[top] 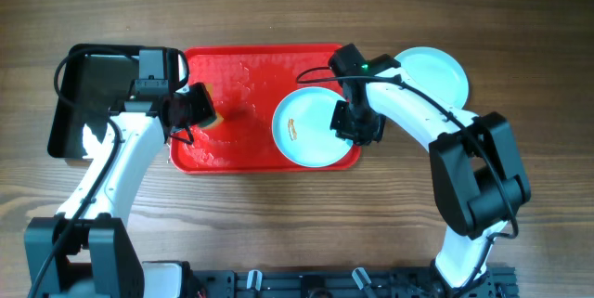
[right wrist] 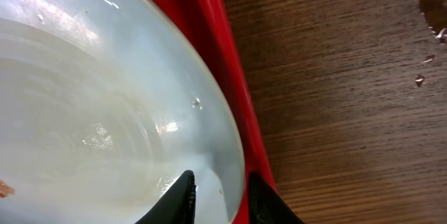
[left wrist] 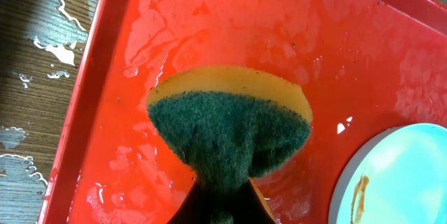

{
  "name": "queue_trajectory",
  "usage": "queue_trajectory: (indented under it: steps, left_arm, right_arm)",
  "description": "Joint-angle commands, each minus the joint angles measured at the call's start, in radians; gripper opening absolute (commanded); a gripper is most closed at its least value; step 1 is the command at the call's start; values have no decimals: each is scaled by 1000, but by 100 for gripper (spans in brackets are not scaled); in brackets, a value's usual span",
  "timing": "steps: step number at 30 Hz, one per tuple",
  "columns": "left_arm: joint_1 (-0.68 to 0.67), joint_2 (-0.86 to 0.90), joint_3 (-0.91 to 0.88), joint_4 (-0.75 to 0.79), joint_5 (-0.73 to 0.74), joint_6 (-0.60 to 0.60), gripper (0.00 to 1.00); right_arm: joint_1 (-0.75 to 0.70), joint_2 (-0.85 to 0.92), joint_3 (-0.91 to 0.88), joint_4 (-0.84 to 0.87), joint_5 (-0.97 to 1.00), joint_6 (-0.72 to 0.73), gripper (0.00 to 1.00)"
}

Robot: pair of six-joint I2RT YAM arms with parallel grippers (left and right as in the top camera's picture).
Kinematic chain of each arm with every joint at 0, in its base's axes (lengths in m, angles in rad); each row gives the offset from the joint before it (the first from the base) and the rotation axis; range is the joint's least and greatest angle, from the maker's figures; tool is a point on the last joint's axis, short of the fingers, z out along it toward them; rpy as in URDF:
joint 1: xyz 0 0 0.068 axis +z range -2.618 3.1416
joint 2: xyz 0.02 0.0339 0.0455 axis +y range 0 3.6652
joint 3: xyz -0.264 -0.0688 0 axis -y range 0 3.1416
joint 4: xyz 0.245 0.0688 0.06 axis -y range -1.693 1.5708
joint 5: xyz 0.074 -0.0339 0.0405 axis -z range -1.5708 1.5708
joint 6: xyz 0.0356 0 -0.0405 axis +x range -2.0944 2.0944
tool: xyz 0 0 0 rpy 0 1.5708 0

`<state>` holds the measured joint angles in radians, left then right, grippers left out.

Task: Clean dirty plates on tray and stack at the side
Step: 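Grip the rim of the last plate on the red tray with the right gripper, then scrub the last plate with the sponge in the left gripper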

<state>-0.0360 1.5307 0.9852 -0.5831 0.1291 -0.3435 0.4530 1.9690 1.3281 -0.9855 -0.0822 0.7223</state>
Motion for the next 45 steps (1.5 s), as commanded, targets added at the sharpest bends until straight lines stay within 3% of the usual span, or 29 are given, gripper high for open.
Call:
queue_trajectory:
  steps: [1, 5, 8, 10, 11, 12, 17, 21, 36, 40, 43, 45]
  left_arm:
    - [6, 7, -6, 10, 13, -2, 4]
    - [6, 7, -6, 11, 13, -2, 4]
    - [6, 7, -6, 11, 14, -2, 4]
    - [6, 7, -6, 11, 14, -2, 4]
    - [6, 7, -6, 10, 13, -2, 4]
    - [6, 7, -6, 8, 13, -2, 4]
    - [6, 7, -6, 8, 13, -2, 4]
    - [6, 7, -6, 11, 13, -2, 4]
    - [6, 7, -6, 11, 13, -2, 4]
    - [6, 7, -6, 11, 13, -2, 4]
    - [5, 7, -6, 11, 18, -2, 4]
    - [5, 7, -6, 11, 69, -1, 4]
  right_arm:
    - [5, 14, -15, 10, -45, 11, 24]
    - [35, 32, -15, 29, -56, 10, 17]
    - [112, 38, -15, 137, -148, 10, 17]
    - [203, 38, -14, 236, -166, 12, 19]
    - [217, 38, -10, 240, -143, 16, 25]
    - [216, 38, -5, 240, -132, 18, 31]
    - [109, 34, 71, 109, -71, -32, 31]
    - [32, 34, 73, 114, -75, -43, 31]
    - [116, 109, 71, 208, -83, -16, 33]
    - [116, 128, 71, 229, -83, -35, 25]
    - [116, 128, 71, 278, -82, -174, 12]
    - [116, 128, 71, 298, -71, -188, 4]
